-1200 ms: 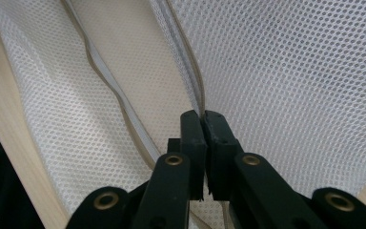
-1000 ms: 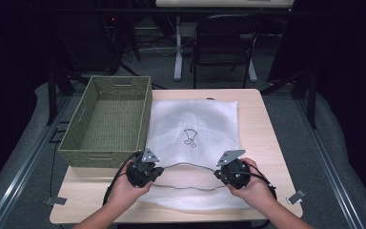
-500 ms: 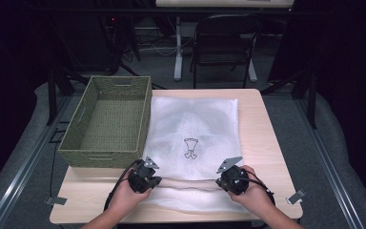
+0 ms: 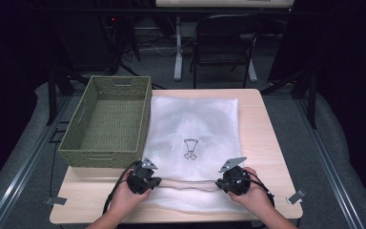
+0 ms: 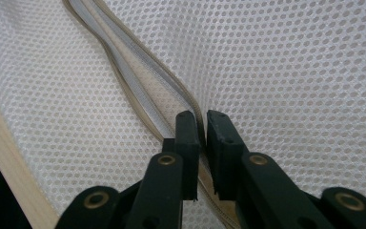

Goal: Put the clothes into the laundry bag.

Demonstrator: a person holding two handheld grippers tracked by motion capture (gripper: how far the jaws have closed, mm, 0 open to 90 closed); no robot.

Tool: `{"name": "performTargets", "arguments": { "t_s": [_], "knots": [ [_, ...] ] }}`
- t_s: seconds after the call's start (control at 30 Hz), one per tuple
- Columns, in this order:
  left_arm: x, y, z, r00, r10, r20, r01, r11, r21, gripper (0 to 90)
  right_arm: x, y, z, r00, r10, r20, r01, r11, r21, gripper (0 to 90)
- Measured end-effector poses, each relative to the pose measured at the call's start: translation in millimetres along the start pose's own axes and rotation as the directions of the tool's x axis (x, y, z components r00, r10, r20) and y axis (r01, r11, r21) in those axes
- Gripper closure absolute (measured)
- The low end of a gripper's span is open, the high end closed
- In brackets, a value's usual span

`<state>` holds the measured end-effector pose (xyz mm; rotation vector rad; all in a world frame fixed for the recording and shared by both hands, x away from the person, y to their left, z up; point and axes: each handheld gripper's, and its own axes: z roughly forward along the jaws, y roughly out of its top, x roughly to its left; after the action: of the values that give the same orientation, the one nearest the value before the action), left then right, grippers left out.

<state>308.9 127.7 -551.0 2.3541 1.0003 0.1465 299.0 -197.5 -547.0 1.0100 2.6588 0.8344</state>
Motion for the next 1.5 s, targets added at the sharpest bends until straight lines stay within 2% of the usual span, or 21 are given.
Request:
{"name": "performTargets", "arguments": {
  "t_s": [0.23,0.37,0.53,0.67,0.8,0.87,0.93,1.0,1.07,1.1,1.17,1.23,1.3,1.37,1.47,1.5],
  "knots": [
    [-3.4,0.2,-5.7,1.0000,0.004,0.009,-0.004,0.9999,-0.014,82.1,-3.4,-4.6,-7.7,0.9974,0.068,-0.024,-0.069,0.997,-0.038,73.9],
    [-4.0,-0.2,-11.5,0.9998,-0.005,0.021,0.006,0.9994,-0.035,71.2,-3.7,-6.5,-14.2,0.9949,0.093,-0.038,-0.096,0.993,-0.076,66.3],
    [-0.7,-2.1,-21.4,0.9991,-0.037,0.021,0.038,0.9969,-0.069,58.5,-4.0,-7.8,-23.6,0.9949,0.100,-0.014,-0.101,0.989,-0.108,58.7],
    [4.7,-4.7,-30.7,0.9982,-0.060,0.004,0.060,0.9933,-0.099,51.2,-4.9,-8.9,-27.8,0.9946,0.102,0.018,-0.099,0.985,-0.141,52.3],
    [13.6,-10.8,-41.8,0.9962,-0.083,-0.026,0.079,0.9898,-0.118,48.6,-6.3,-10.8,-31.2,0.9928,0.103,0.060,-0.092,0.983,-0.157,46.2],
    [19.4,-15.5,-47.5,0.9938,-0.104,-0.039,0.098,0.9861,-0.134,48.4,-7.9,-13.0,-32.9,0.9903,0.119,0.071,-0.105,0.979,-0.176,44.6],
    [26.2,-20.7,-54.1,0.9910,-0.126,-0.046,0.119,0.9827,-0.142,48.3,-10.3,-15.7,-35.9,0.9858,0.147,0.081,-0.130,0.973,-0.189,44.4],
    [32.7,-26.9,-59.6,0.9862,-0.152,-0.066,0.140,0.9770,-0.161,48.3,-14.1,-19.2,-40.1,0.9789,0.183,0.091,-0.160,0.962,-0.221,43.9],
    [40.7,-33.2,-65.6,0.9830,-0.163,-0.084,0.148,0.9757,-0.161,48.3,-19.0,-23.6,-44.8,0.9700,0.221,0.100,-0.190,0.949,-0.252,43.9],
    [43.3,-36.8,-67.3,0.9776,-0.193,-0.084,0.176,0.9685,-0.176,48.3,-21.5,-25.8,-47.3,0.9650,0.240,0.104,-0.207,0.944,-0.257,43.9],
    [50.3,-43.8,-72.3,0.9735,-0.212,-0.086,0.194,0.9646,-0.178,48.3,-27.3,-30.5,-51.2,0.9564,0.264,0.124,-0.225,0.938,-0.263,43.9],
    [56.0,-51.2,-74.2,0.9668,-0.232,-0.107,0.208,0.9582,-0.196,48.1,-33.0,-35.8,-53.5,0.9488,0.281,0.144,-0.237,0.934,-0.267,43.9],
    [62.4,-58.1,-75.0,0.9634,-0.228,-0.142,0.198,0.9603,-0.196,47.9,-38.0,-41.4,-54.6,0.9387,0.306,0.158,-0.257,0.928,-0.271,43.9],
    [68.2,-64.3,-74.7,0.9573,-0.234,-0.170,0.201,0.9608,-0.191,47.9,-43.8,-47.3,-54.0,0.9291,0.330,0.166,-0.276,0.919,-0.282,43.8],
    [76.3,-71.6,-73.0,0.9516,-0.250,-0.179,0.216,0.9580,-0.189,47.7,-51.7,-55.7,-51.7,0.9182,0.366,0.151,-0.311,0.903,-0.296,43.2],
    [78.6,-73.5,-72.2,0.9486,-0.259,-0.182,0.225,0.9567,-0.184,47.7,-54.2,-58.4,-51.3,0.9158,0.368,0.161,-0.312,0.904,-0.294,43.2]
  ]
}}
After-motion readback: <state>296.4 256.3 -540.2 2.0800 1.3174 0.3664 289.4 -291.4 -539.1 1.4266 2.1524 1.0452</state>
